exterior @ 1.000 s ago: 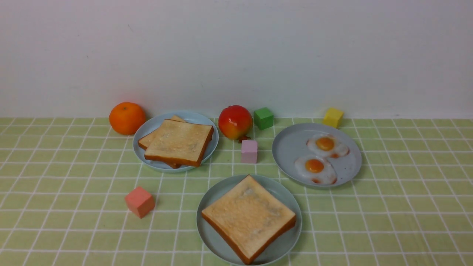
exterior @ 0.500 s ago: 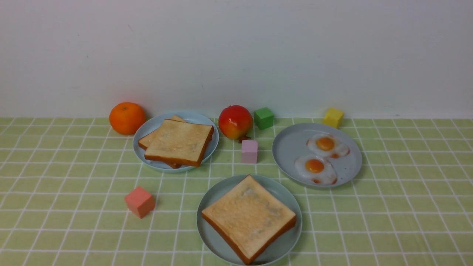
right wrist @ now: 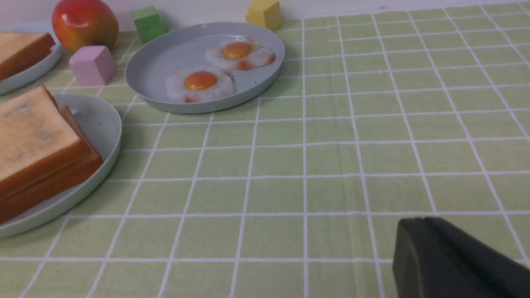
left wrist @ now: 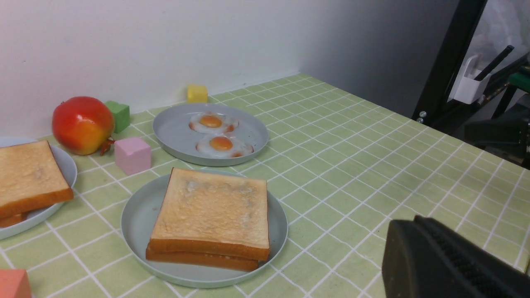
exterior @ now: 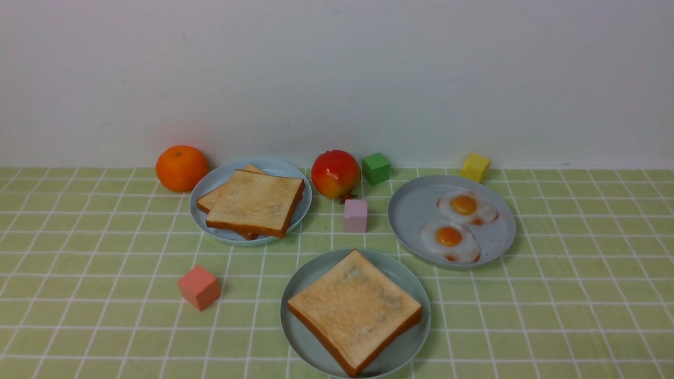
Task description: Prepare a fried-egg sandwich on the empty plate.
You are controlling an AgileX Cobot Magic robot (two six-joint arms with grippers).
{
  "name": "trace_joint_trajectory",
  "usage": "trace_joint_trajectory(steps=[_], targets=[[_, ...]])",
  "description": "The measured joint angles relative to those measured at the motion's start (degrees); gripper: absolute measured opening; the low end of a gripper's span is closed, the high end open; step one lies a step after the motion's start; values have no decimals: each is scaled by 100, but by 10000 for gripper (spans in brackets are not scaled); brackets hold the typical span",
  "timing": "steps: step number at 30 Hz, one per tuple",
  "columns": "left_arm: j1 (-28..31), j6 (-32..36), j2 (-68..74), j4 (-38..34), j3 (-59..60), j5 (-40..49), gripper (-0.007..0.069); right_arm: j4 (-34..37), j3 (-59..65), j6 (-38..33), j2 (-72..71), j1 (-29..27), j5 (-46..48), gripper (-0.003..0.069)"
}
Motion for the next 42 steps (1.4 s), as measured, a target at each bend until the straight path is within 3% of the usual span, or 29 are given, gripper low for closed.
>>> trace_joint_trajectory(steps=[5, 29, 32, 34, 35, 38, 42], targets=[[0, 0, 0, 0, 0, 0, -11, 34, 0, -304, 0, 0, 5, -11], [120, 45, -7, 184, 6, -51, -13, 34, 0, -304, 0, 0, 5, 2], [856, 45, -72, 175, 12, -59, -13, 34, 0, -304, 0, 0, 5, 4], [1934, 45, -209, 49, 39, 25, -13, 34, 0, -304, 0, 0, 5, 6], [2022, 45, -241, 26, 45, 35, -13, 34, 0, -304, 0, 0, 5, 6], [3444, 45, -636, -67, 277, 80, -13, 68, 0, -304, 0, 0, 5, 8], [4693, 45, -988, -337, 915, 110, -13, 72, 0, -304, 0, 0, 5, 11]])
